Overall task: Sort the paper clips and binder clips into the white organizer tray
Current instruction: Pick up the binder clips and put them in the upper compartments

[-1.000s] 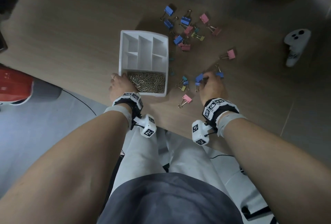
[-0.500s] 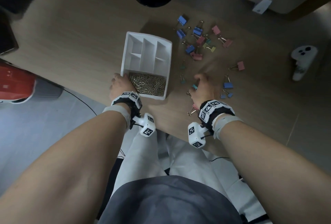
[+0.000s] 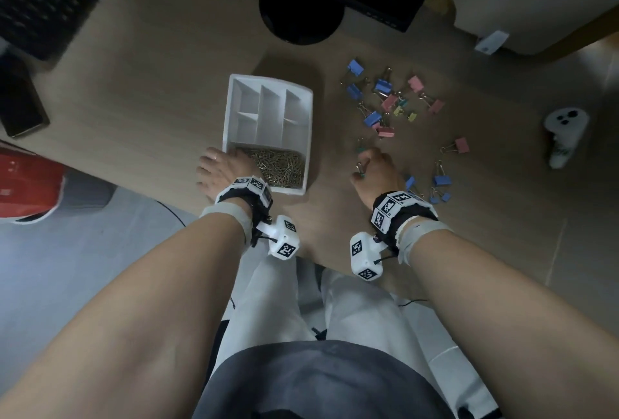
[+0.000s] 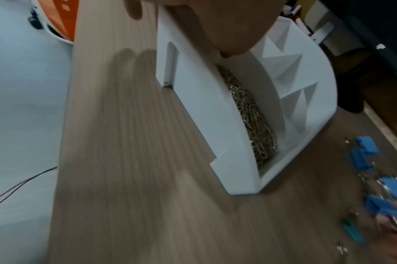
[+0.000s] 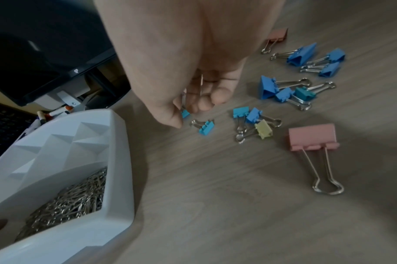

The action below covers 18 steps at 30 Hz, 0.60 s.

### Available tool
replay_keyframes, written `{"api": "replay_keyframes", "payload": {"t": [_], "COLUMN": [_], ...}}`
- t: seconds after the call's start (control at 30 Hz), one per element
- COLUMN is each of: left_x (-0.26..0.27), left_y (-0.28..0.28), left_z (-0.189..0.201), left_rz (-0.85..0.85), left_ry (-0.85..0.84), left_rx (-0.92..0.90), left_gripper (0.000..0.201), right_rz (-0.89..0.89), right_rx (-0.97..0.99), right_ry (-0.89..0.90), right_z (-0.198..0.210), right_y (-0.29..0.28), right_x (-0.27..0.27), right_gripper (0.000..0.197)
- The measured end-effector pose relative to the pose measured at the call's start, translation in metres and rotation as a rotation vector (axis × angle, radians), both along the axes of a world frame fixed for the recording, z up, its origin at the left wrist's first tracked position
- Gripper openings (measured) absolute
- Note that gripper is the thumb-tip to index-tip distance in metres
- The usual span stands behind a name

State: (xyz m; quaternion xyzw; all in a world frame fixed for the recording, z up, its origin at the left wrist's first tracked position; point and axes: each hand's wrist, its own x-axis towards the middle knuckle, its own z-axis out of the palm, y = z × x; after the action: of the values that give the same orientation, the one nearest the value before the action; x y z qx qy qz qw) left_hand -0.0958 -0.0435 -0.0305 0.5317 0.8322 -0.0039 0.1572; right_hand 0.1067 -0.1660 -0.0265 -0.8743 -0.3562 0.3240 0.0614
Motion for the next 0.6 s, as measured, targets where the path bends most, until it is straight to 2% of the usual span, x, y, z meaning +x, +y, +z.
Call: {"api": "replay_keyframes", "payload": {"t": [0.17, 0.27, 0.37, 0.47, 0.6], "left_x": [0.015, 0.040, 0.071, 0.100, 0.122], "left_y": [-0.017, -0.042, -0.063, -0.072, -0.058], "left_z": [0.009, 0.022, 0.029, 0.039, 0.042], "left_rz": [-0.181, -0.289, -0.388, -0.502, -0.592], "left_ry": [0.104, 0.036, -0.084, -0.238, -0.398], "left_rx": [0.298, 0.200, 0.133, 0.046, -0.106], "left_gripper": [0.052, 0.054, 0.044, 0.034, 0.037], "right_rz": [-0.024, -0.073, -0.086, -0.021, 0.079], "right_rx": [0.043, -0.008, 0.027, 0.069, 0.091], "right_ry": [0.036, 0.076, 0.066, 0.026, 0.053], "right_z": [0.004, 0.010, 0.013, 0.015, 0.023], "right_y": [-0.036, -0.066, -0.080, -0.075, -0.051], "right_x": [0.014, 0.033, 0.057, 0.079, 0.094], "right_gripper": [0.029, 0.026, 0.038, 0.046, 0.056]}}
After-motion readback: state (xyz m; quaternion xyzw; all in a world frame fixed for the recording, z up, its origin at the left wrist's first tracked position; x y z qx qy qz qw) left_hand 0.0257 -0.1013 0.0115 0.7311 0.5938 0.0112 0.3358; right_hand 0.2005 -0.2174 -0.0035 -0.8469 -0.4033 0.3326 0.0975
